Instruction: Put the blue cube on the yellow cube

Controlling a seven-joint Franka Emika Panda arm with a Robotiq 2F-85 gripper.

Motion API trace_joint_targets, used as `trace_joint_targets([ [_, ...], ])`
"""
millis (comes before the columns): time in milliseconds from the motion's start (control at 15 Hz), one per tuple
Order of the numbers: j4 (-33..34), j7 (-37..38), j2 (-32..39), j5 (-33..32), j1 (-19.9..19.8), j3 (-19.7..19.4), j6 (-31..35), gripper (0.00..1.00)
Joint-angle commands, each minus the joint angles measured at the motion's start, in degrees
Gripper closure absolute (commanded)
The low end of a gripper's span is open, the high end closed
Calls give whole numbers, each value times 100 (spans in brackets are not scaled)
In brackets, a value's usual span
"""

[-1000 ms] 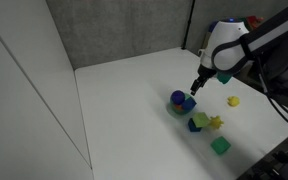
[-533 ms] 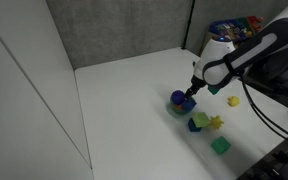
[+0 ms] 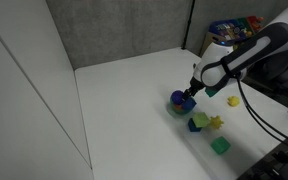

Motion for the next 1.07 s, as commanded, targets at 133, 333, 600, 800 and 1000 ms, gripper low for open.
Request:
trace_joint_targets([
  [133,34,19,64,151,-214,259,34,26],
  [333,12,20,45,175,-243,299,33,51],
  [600,-72,14,-162,173,-275,332,-20,68],
  [800,-159,-23,-425,174,-305,382,-39,69],
  [1000,-258,-51,-753,130,-260,381,-84,69],
])
